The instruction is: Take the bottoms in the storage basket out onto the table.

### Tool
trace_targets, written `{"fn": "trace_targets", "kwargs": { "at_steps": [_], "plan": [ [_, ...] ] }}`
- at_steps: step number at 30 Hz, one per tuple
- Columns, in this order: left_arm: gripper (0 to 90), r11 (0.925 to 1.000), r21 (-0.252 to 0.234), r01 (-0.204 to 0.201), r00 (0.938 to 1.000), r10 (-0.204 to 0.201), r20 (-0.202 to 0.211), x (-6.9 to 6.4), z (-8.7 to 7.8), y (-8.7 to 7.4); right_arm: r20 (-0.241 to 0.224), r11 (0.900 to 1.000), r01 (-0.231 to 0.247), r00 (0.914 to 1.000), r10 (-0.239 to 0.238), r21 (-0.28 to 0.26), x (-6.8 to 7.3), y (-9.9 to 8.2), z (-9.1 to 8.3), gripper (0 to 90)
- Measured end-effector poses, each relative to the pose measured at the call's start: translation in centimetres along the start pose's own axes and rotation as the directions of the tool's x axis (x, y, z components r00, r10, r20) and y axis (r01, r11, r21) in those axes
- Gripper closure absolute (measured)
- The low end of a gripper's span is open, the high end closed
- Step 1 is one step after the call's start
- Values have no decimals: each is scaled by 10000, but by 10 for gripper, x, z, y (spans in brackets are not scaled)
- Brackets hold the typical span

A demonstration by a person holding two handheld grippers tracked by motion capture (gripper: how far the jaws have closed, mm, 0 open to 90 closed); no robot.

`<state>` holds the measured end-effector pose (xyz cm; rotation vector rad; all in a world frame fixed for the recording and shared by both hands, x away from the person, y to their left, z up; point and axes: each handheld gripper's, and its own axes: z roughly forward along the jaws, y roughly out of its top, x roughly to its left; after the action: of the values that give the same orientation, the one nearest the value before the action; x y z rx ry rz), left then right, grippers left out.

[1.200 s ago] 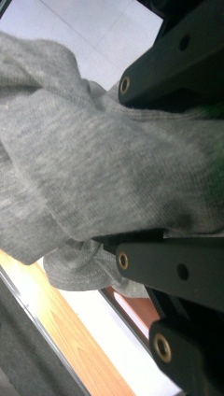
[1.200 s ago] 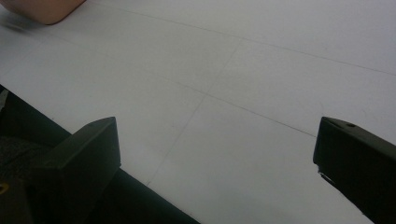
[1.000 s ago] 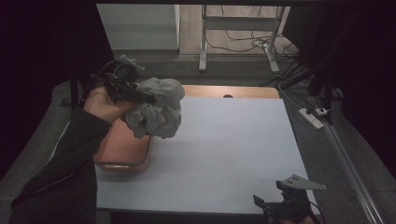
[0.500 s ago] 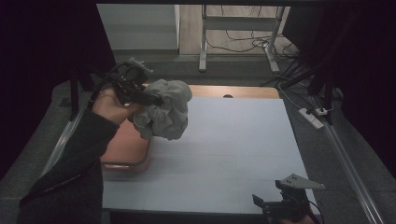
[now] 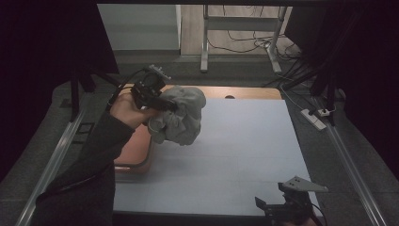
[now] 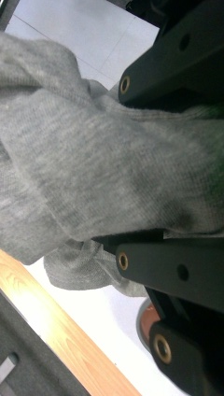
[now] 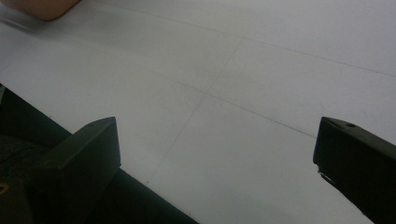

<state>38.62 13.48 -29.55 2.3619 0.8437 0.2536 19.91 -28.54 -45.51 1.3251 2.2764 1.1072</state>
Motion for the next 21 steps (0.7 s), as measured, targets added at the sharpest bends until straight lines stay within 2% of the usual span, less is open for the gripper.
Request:
{"fn": "trace_targets", "kwargs": {
  "at_steps": [10, 21],
  "plan": [
    [593, 9995, 88, -288, 9994, 286, 173, -9, 21, 7, -46, 10000, -13, 10000, 13, -43, 0, 0, 0, 8],
    [591, 9993, 142, -353, 9989, 348, 318, -15, 44, 8, -34, 10000, -4, 10000, 3, -77, 0, -1, -1, 8]
  ]
}}
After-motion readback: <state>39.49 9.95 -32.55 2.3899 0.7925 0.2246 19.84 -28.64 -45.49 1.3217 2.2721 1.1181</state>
